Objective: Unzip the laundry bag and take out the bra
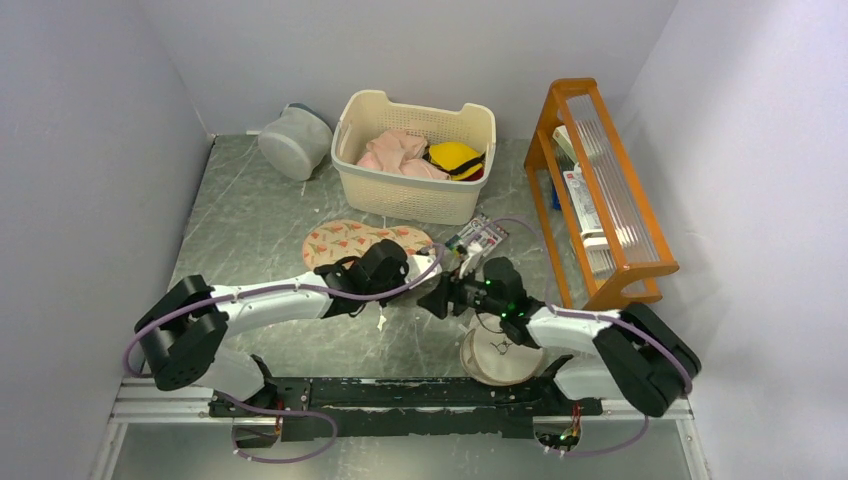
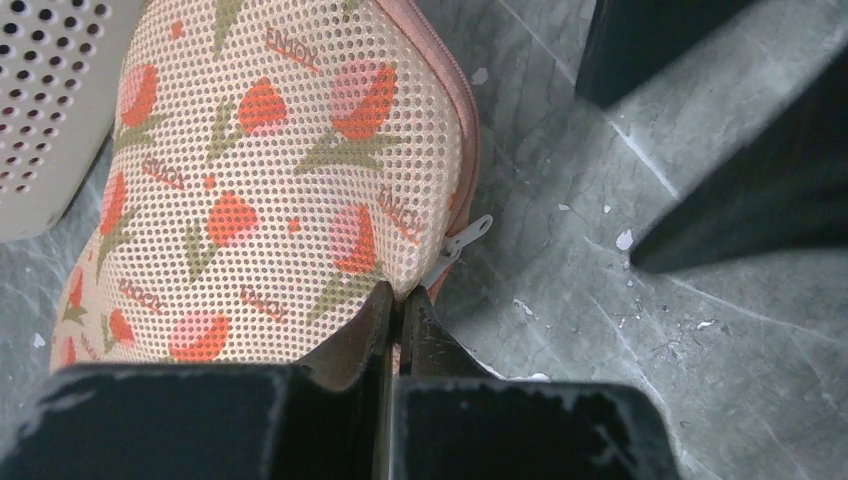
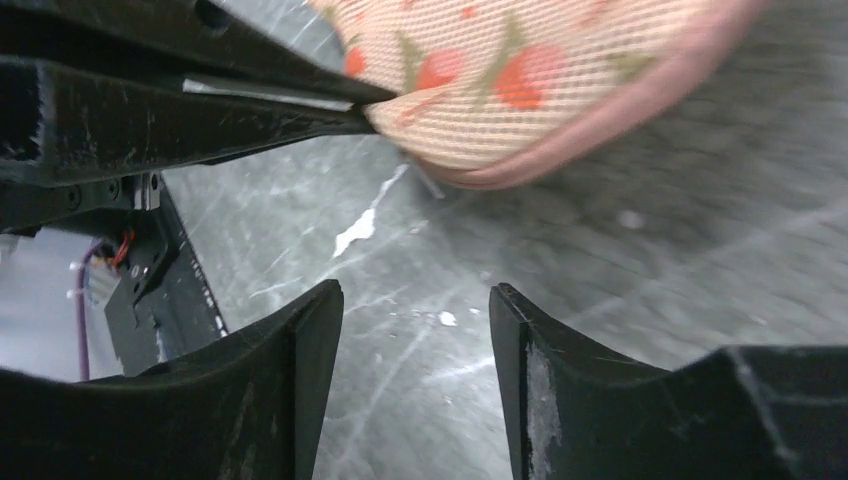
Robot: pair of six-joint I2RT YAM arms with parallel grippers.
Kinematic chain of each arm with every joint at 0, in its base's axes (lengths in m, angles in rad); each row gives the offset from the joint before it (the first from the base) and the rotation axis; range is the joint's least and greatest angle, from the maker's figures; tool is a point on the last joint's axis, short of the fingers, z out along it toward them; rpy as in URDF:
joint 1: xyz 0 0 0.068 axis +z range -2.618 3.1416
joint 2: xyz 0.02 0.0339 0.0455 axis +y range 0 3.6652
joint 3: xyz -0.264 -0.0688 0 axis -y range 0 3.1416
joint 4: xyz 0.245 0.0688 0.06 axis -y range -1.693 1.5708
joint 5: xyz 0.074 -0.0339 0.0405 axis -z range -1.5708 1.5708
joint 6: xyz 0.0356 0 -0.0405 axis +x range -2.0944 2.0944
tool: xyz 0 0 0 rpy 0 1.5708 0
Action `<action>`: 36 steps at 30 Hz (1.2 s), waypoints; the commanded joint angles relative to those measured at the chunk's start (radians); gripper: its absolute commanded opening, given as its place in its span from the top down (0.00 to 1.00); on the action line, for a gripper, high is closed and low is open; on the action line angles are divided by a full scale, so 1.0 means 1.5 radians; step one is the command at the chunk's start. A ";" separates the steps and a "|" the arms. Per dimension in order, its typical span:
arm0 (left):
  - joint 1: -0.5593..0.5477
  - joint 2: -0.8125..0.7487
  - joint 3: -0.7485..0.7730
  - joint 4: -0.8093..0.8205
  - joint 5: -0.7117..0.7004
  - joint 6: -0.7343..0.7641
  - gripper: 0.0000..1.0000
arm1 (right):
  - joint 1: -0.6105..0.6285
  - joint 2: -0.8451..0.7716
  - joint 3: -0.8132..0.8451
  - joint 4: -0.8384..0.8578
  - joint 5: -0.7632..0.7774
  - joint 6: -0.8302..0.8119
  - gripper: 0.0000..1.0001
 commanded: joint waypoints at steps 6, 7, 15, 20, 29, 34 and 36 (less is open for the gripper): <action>0.004 -0.054 0.018 -0.010 0.027 -0.013 0.93 | 0.072 0.106 0.059 0.129 0.081 0.023 0.52; 0.003 -0.058 0.019 -0.010 0.027 -0.013 0.93 | 0.072 0.115 0.062 0.135 0.082 0.024 0.52; 0.005 -0.074 0.017 -0.008 0.036 -0.015 0.93 | 0.074 0.167 0.079 0.229 0.040 0.049 0.66; 0.007 -0.071 0.022 -0.010 0.039 -0.018 0.93 | 0.085 0.168 0.075 0.251 0.035 0.056 0.74; 0.009 -0.068 0.024 -0.013 0.047 -0.018 0.93 | 0.092 0.167 0.086 0.214 0.079 0.063 0.94; 0.009 -0.068 0.023 -0.015 0.040 -0.016 0.93 | 0.092 0.152 0.082 0.176 0.125 0.069 1.00; 0.009 -0.068 0.022 -0.017 0.034 -0.014 0.93 | 0.091 0.137 0.082 0.134 0.150 0.066 1.00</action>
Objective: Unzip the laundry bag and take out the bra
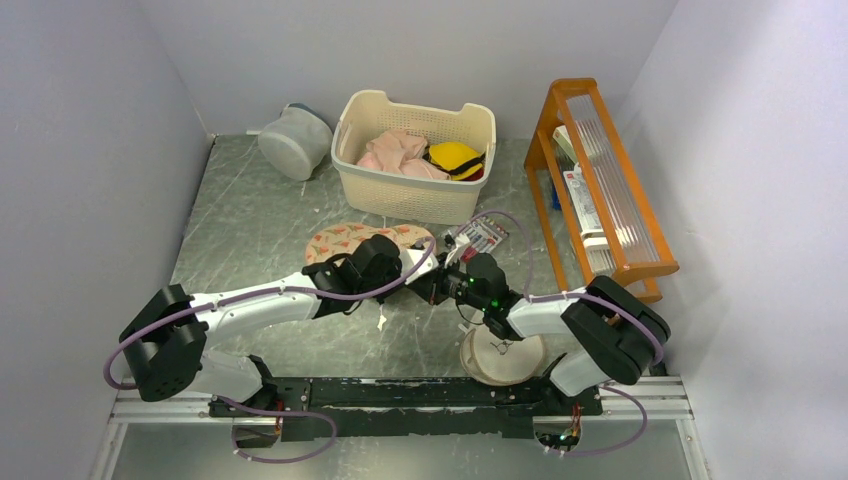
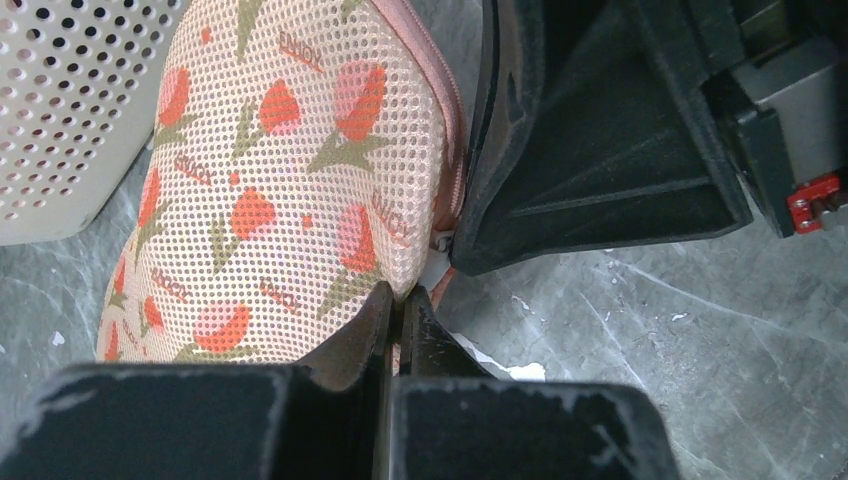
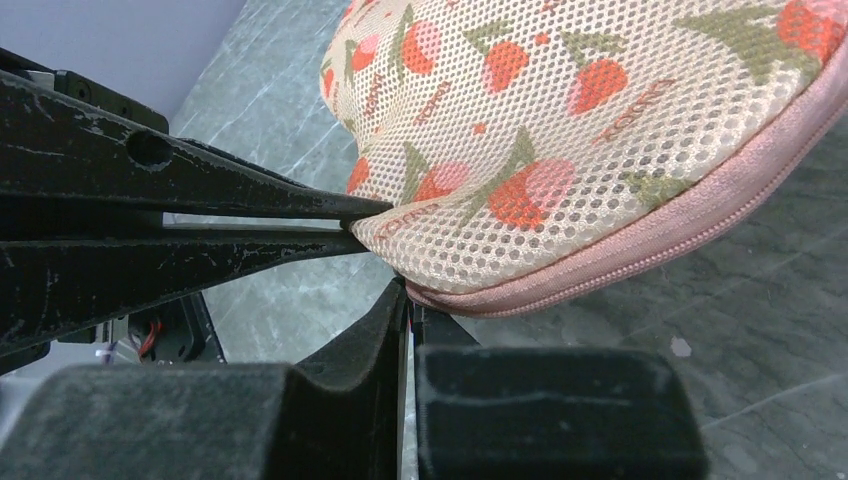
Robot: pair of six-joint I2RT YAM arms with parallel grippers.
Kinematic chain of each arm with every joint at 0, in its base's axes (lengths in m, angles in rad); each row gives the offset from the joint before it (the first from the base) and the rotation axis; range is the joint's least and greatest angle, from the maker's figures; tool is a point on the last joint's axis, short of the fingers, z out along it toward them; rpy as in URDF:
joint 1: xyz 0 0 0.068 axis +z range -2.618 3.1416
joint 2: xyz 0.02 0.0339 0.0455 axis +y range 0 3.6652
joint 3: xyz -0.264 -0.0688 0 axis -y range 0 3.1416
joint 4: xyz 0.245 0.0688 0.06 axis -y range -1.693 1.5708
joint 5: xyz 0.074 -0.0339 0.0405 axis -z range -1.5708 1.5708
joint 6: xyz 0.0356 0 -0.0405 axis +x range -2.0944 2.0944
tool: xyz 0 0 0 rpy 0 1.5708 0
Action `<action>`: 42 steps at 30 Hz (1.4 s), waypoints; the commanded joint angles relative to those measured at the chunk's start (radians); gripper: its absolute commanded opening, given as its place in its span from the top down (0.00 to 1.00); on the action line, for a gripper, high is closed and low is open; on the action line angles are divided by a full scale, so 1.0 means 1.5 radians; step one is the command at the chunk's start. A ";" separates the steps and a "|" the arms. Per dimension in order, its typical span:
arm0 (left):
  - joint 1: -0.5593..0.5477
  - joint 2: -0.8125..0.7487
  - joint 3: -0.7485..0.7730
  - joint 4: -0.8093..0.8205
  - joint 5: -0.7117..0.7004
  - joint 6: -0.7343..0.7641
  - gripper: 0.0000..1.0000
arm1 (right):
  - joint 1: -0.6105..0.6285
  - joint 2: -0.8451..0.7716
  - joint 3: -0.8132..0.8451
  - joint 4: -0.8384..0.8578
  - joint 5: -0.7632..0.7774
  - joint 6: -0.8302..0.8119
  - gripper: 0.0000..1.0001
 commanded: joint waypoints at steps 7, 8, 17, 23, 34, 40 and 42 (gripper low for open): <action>0.001 -0.007 0.016 0.002 0.009 0.002 0.93 | 0.003 -0.093 0.001 -0.169 0.138 -0.033 1.00; 0.002 -0.006 0.016 0.001 0.009 0.002 0.93 | 0.003 -0.099 -0.001 -0.181 0.145 -0.037 1.00; 0.002 -0.001 0.016 0.000 0.015 -0.001 0.93 | 0.003 -0.108 0.008 -0.192 0.131 -0.066 1.00; 0.002 0.004 0.016 -0.006 0.002 0.001 0.93 | 0.003 -0.143 0.013 -0.267 0.169 -0.071 1.00; 0.002 0.014 0.016 -0.017 0.017 0.007 0.93 | -0.033 -0.177 0.038 -0.355 0.233 -0.109 1.00; 0.002 0.008 0.009 -0.017 0.020 0.010 0.93 | -0.103 -0.185 0.058 -0.389 0.146 -0.148 1.00; 0.001 0.008 0.008 -0.018 0.022 0.012 0.93 | -0.103 -0.188 0.059 -0.386 0.106 -0.173 1.00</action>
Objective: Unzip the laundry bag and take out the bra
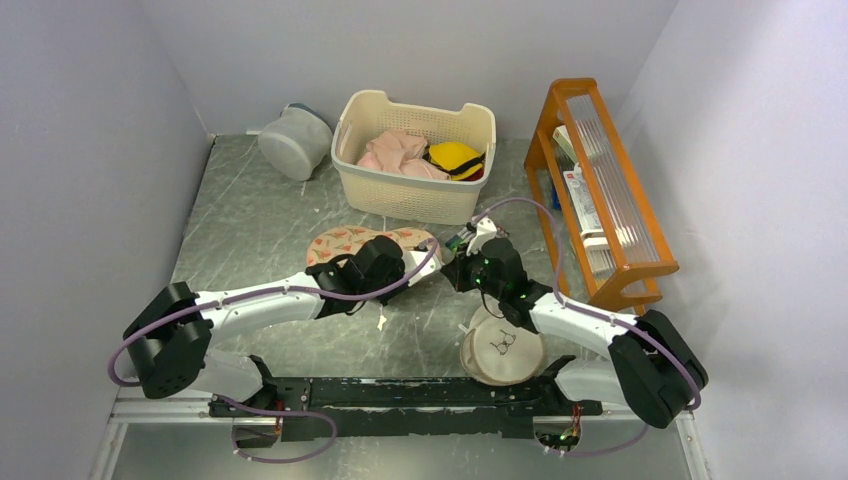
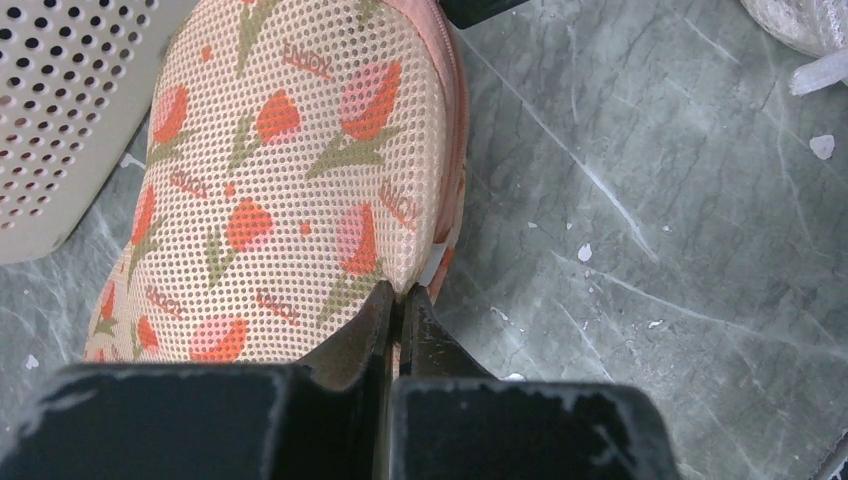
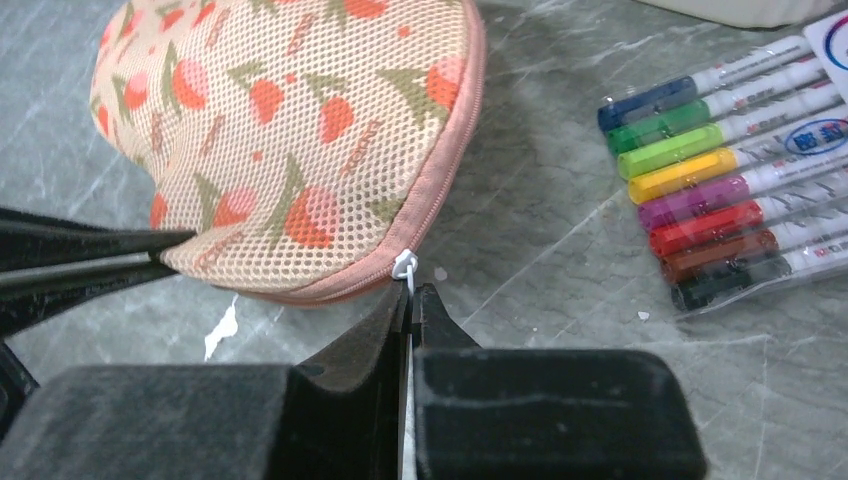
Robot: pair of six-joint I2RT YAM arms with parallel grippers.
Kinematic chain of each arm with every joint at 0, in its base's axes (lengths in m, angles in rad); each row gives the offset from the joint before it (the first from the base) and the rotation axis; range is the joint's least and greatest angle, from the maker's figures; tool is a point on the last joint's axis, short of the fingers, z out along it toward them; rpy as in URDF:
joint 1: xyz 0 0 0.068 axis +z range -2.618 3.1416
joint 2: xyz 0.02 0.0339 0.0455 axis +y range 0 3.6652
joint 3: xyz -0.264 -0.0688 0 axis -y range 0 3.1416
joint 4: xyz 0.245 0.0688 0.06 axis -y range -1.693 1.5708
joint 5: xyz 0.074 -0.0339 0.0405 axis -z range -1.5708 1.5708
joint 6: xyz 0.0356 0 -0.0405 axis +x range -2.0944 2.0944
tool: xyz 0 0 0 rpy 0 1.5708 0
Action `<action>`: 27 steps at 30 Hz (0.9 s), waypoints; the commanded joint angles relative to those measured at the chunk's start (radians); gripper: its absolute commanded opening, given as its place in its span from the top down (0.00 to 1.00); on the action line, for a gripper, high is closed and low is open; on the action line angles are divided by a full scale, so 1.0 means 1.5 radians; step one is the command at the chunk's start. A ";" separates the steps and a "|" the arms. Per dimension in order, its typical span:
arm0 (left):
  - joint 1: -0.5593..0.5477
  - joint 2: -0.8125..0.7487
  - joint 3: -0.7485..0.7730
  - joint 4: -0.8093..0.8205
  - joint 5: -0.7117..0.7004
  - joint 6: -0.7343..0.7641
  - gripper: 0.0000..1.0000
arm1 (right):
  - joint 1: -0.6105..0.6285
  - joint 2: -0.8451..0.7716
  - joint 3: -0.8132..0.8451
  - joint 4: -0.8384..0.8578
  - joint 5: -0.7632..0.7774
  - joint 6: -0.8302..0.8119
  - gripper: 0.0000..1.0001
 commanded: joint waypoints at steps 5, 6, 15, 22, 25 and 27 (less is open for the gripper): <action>0.003 -0.019 0.007 -0.036 0.029 -0.001 0.65 | -0.018 -0.007 -0.011 0.013 -0.127 -0.076 1.00; 0.003 -0.028 0.010 -0.038 0.046 -0.012 0.59 | -0.018 -0.006 -0.017 0.026 -0.154 -0.071 1.00; 0.002 -0.105 -0.053 0.090 0.069 -0.382 0.18 | 0.003 -0.042 -0.075 0.096 -0.261 -0.056 1.00; -0.021 -0.053 -0.054 0.133 0.040 -0.459 0.23 | 0.006 -0.043 -0.070 0.101 -0.300 -0.072 1.00; -0.050 -0.024 -0.039 0.095 0.004 -0.442 0.26 | 0.007 -0.045 -0.072 0.101 -0.303 -0.070 1.00; -0.068 -0.012 -0.031 0.080 -0.040 -0.434 0.30 | 0.010 -0.046 -0.073 0.103 -0.306 -0.070 1.00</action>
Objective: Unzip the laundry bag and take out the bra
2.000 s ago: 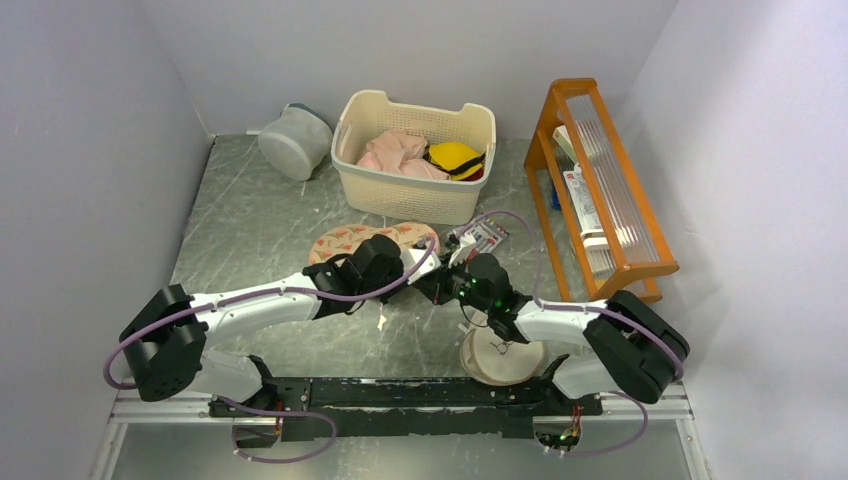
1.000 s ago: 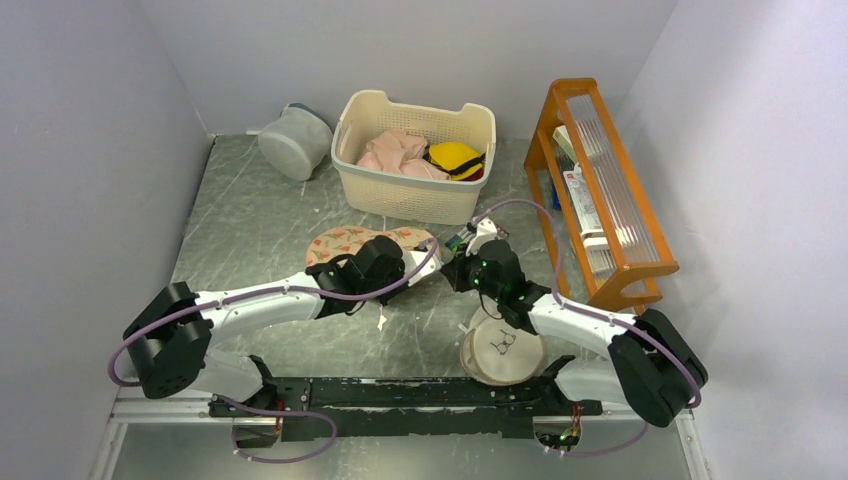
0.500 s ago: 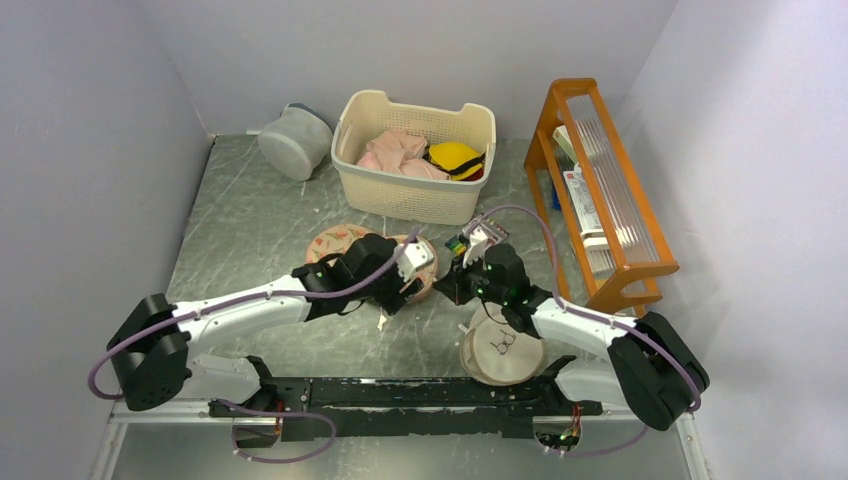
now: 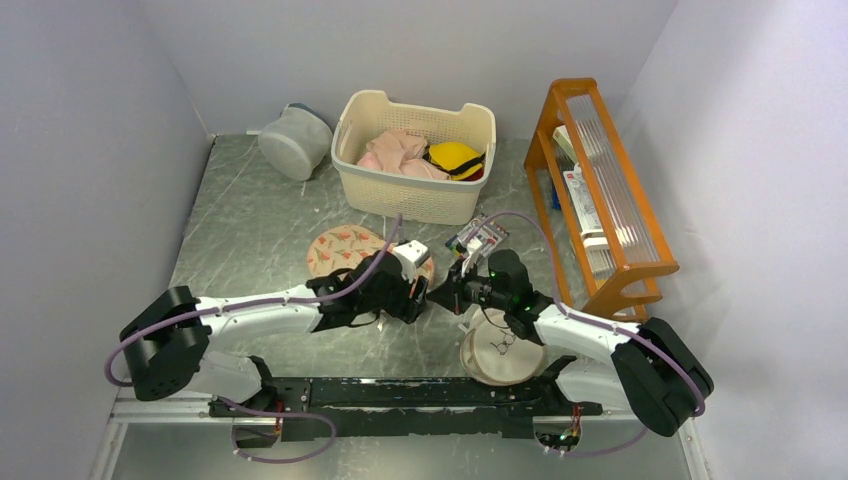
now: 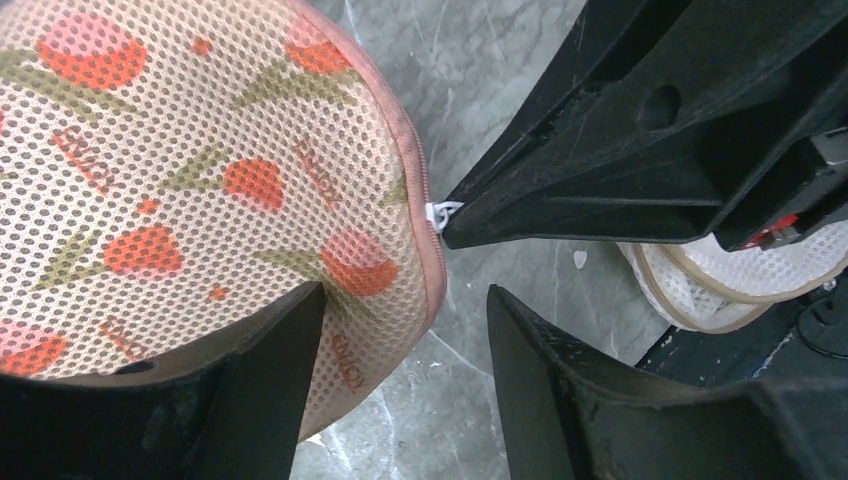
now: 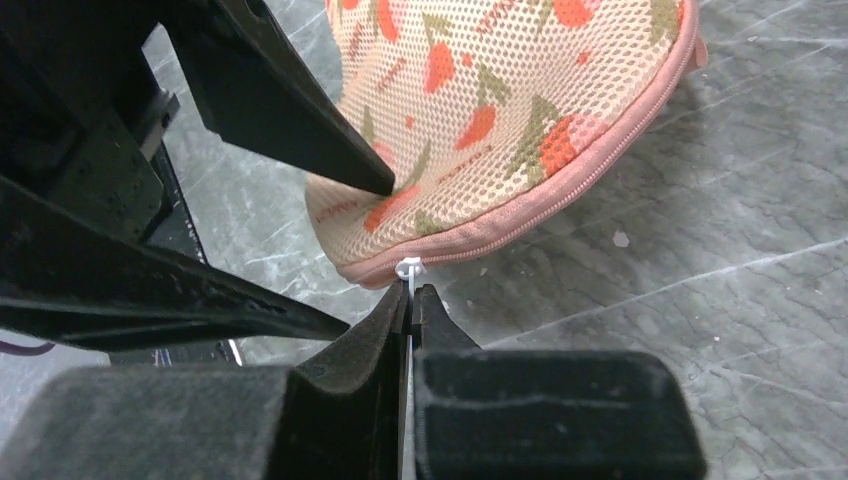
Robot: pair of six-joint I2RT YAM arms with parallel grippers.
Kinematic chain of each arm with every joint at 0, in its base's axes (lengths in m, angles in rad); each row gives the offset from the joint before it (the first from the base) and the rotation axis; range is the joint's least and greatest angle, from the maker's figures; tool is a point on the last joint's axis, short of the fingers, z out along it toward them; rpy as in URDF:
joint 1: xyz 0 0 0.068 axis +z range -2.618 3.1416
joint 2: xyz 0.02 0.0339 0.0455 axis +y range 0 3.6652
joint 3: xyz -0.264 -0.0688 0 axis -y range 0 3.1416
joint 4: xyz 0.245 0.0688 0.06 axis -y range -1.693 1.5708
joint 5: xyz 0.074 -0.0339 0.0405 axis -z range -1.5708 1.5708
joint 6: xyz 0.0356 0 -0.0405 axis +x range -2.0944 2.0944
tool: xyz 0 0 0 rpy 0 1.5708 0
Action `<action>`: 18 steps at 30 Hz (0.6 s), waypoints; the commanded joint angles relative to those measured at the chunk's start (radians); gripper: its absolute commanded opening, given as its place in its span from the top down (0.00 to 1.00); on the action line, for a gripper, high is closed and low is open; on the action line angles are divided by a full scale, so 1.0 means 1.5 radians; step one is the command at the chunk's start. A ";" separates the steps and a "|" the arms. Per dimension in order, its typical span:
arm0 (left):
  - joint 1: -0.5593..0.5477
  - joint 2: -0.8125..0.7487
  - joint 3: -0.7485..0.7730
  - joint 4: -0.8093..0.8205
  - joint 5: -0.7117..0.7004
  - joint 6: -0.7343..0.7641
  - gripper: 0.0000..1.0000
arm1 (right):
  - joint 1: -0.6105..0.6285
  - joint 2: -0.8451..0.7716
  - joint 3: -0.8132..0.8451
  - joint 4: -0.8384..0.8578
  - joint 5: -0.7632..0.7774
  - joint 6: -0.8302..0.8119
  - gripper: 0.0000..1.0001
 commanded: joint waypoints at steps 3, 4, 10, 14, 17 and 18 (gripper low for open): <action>-0.054 0.039 0.050 -0.041 -0.135 0.004 0.41 | 0.013 -0.010 0.001 0.021 -0.014 -0.012 1.00; -0.061 0.045 0.054 -0.043 -0.155 0.008 0.45 | 0.016 -0.009 0.002 0.016 -0.011 -0.015 1.00; -0.079 0.065 0.046 -0.064 -0.225 0.001 0.78 | 0.021 0.002 0.001 0.020 0.004 -0.013 1.00; -0.092 0.052 0.012 -0.072 -0.236 -0.022 0.93 | 0.021 0.020 0.012 -0.002 0.045 -0.012 1.00; -0.106 0.028 -0.015 -0.076 -0.219 -0.034 0.93 | 0.021 0.023 0.021 -0.031 0.117 0.000 1.00; -0.109 0.020 -0.022 -0.083 -0.215 -0.038 0.93 | 0.021 0.024 0.021 -0.037 0.143 0.012 1.00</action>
